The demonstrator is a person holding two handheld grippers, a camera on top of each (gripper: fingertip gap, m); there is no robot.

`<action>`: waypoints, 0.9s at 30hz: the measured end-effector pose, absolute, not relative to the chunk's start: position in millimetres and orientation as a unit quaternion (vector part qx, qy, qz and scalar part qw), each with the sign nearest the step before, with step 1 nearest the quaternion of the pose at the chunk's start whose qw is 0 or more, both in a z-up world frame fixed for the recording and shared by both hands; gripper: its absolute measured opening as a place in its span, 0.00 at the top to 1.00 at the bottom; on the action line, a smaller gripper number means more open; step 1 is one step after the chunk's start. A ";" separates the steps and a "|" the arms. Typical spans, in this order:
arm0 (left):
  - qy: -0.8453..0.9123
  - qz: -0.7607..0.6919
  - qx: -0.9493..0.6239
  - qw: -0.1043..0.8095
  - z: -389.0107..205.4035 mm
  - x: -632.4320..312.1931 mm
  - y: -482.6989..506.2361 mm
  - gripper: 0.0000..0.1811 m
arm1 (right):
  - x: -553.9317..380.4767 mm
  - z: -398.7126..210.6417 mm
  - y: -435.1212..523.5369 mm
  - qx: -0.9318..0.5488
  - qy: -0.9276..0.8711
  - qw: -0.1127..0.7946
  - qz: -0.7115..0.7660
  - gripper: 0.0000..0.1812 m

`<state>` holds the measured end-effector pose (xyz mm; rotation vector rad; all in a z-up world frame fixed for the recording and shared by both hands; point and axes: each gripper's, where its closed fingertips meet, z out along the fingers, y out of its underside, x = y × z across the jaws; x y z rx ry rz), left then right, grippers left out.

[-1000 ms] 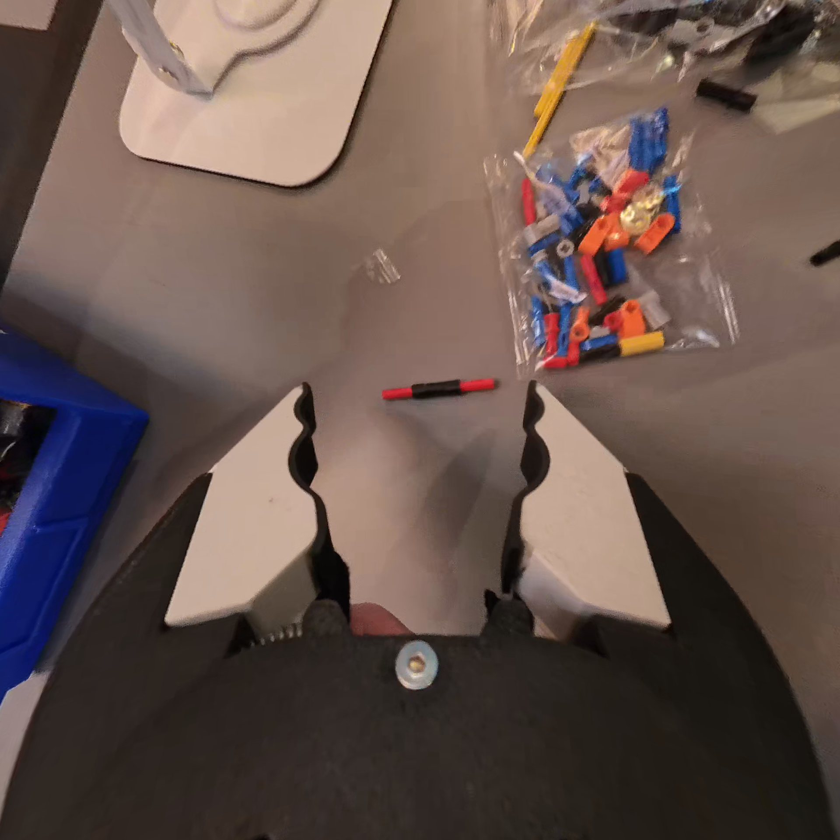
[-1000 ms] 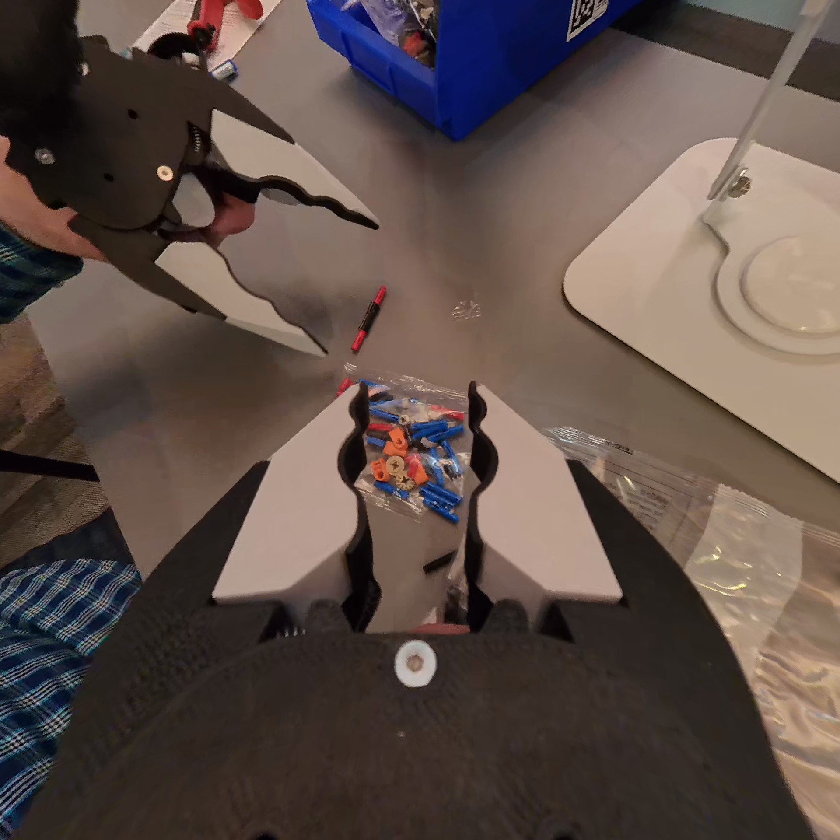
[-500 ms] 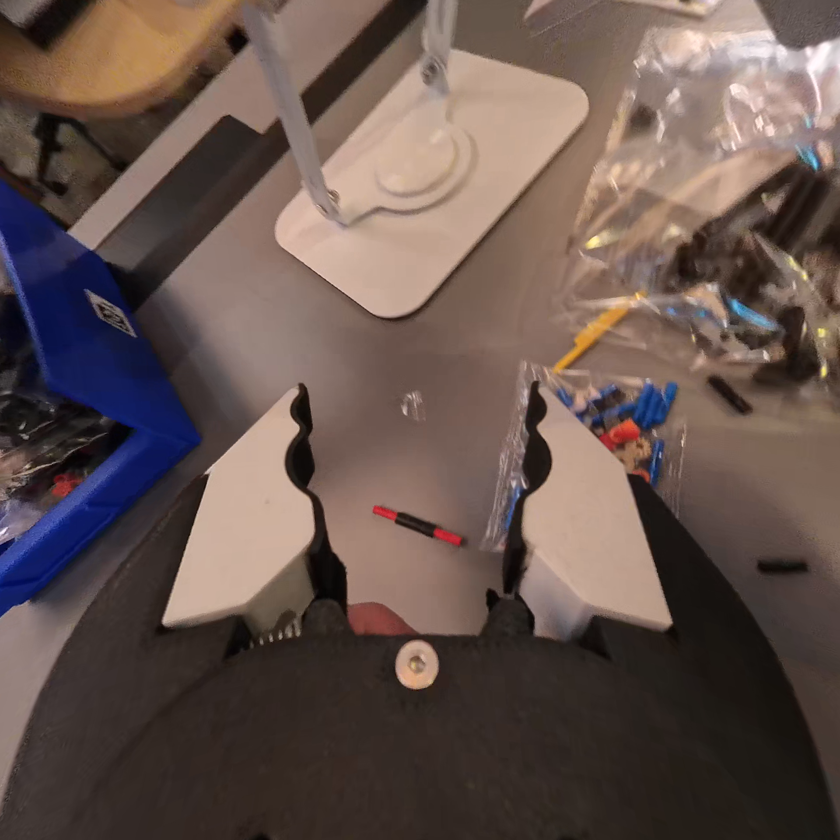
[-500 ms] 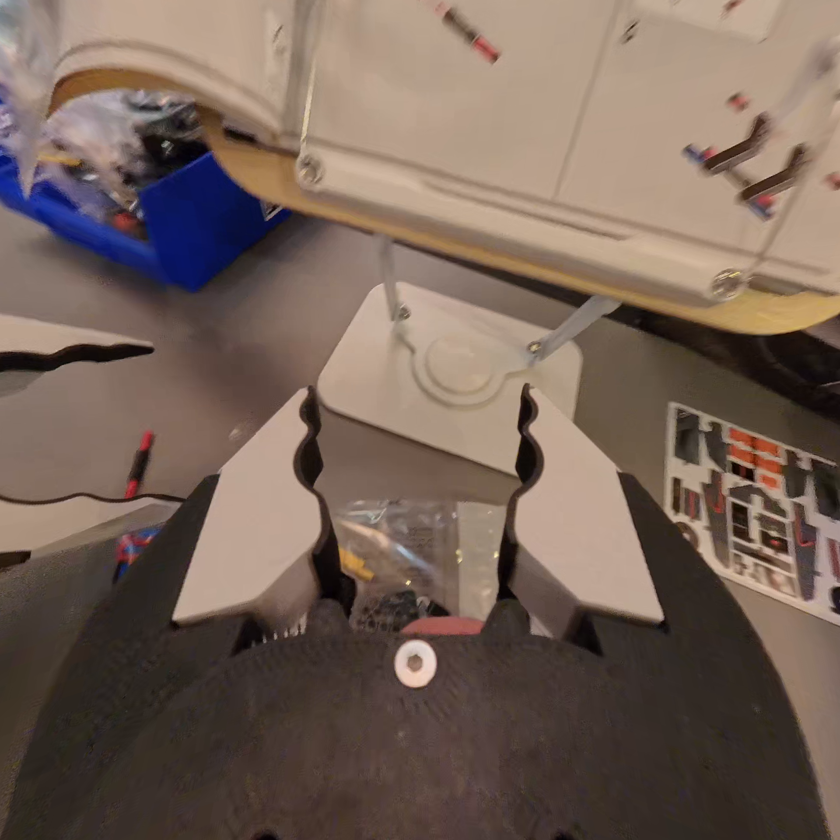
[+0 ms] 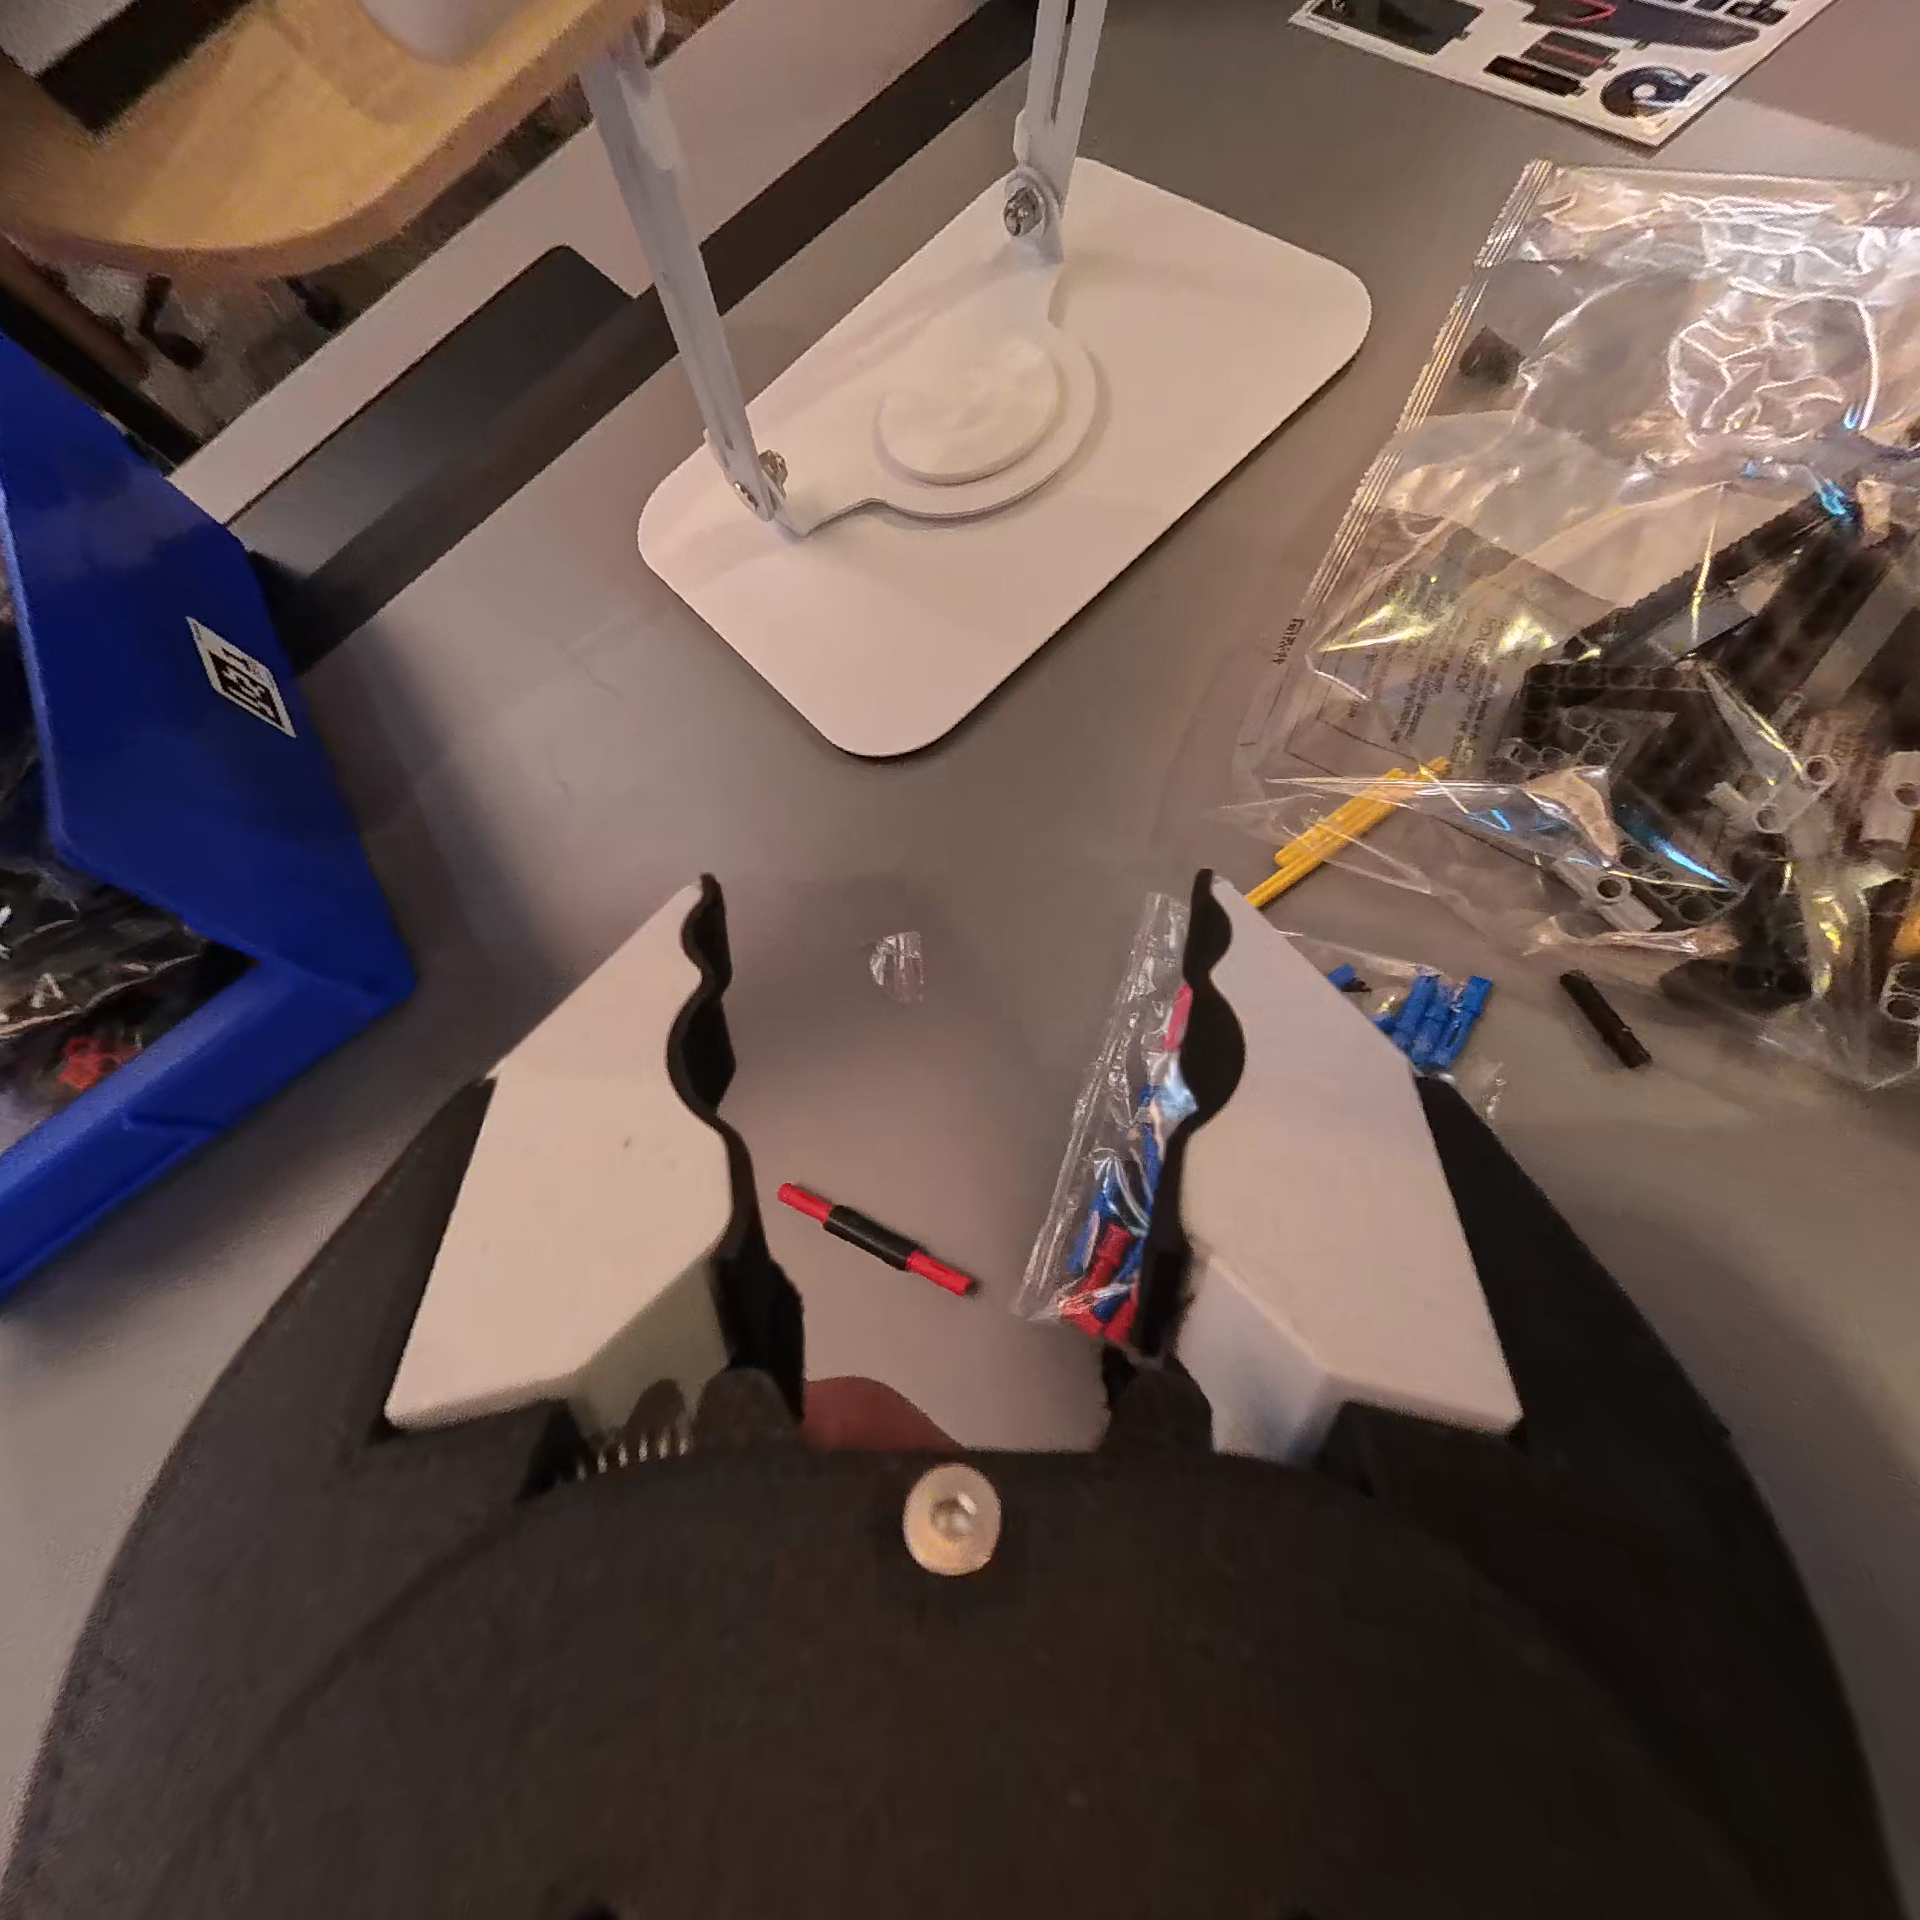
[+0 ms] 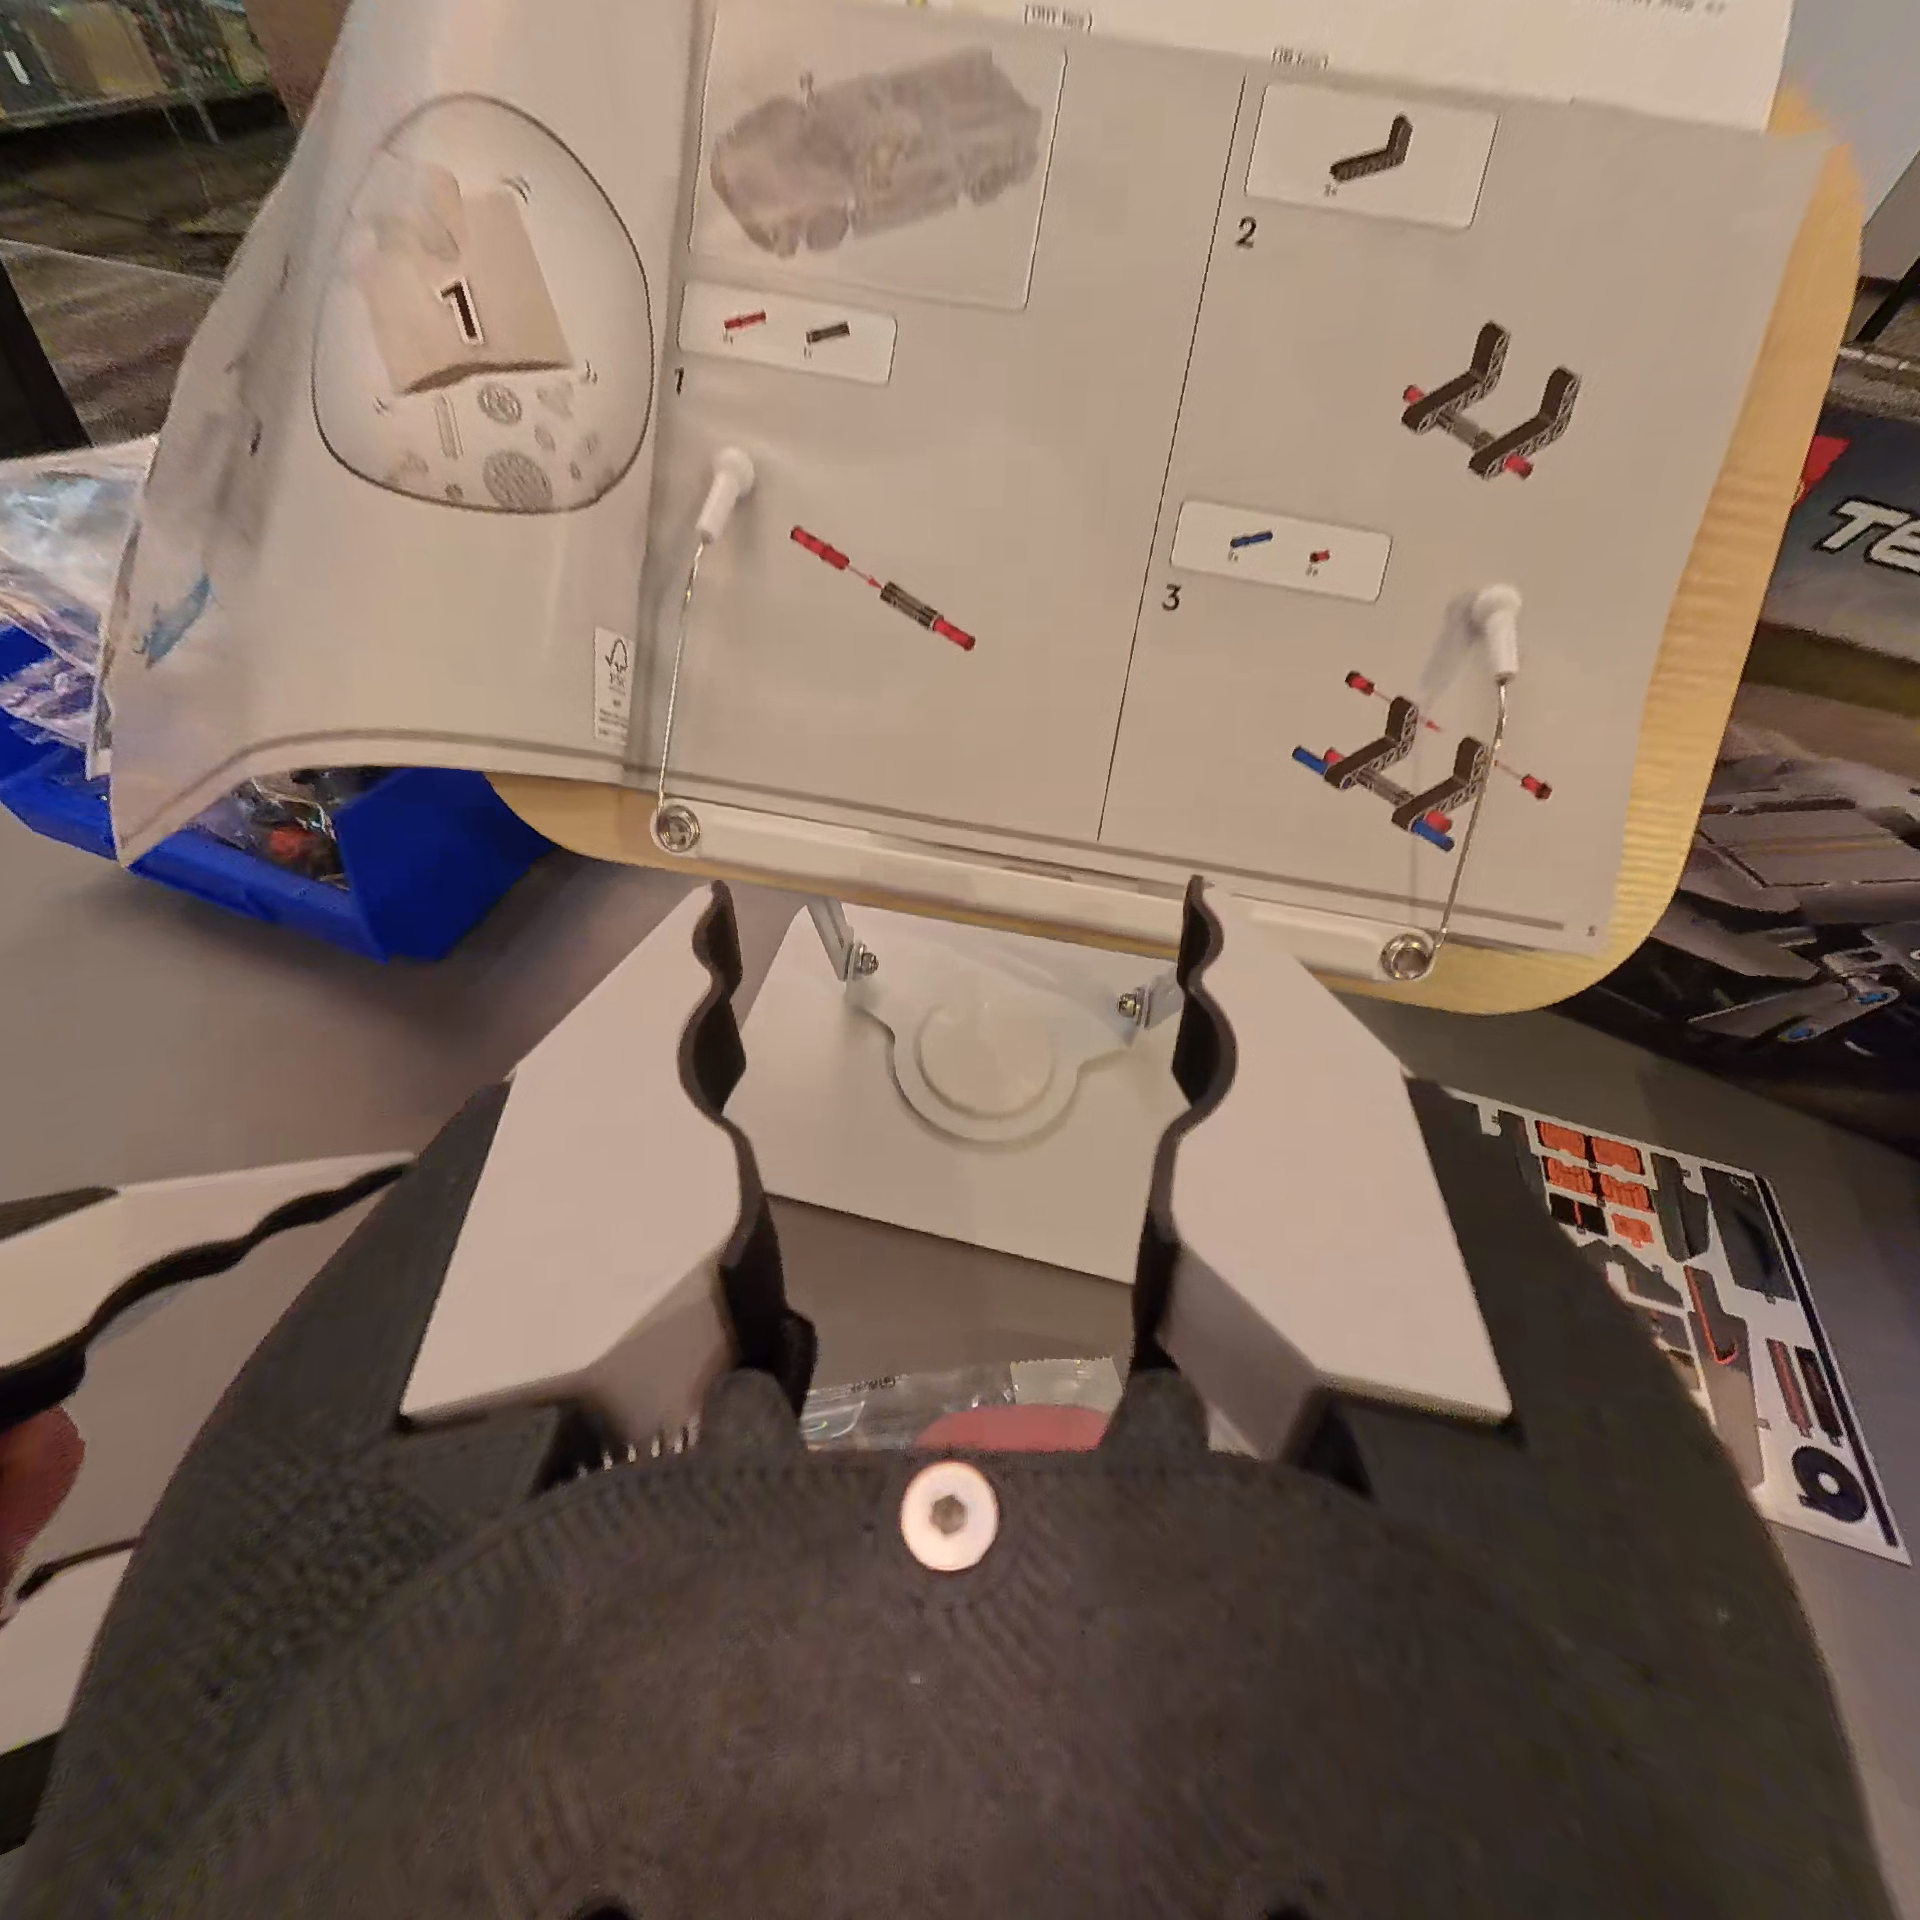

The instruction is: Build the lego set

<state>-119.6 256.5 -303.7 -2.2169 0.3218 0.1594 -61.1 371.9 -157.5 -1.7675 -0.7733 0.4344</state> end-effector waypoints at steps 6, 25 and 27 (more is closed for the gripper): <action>0.130 0.066 -0.894 0.424 -313.5 -117.9 256.0 0.52 | -62.1 -143.5 374.8 -0.740 -0.319 0.561 0.187 0.54; 0.124 0.071 -0.898 0.417 -323.3 -119.8 257.4 0.50 | -59.4 -146.8 379.3 -0.744 -0.313 0.559 0.189 0.54; 0.123 0.072 -0.897 0.418 -322.9 -120.5 257.8 0.50 | -58.8 -147.3 379.9 -0.744 -0.314 0.559 0.189 0.54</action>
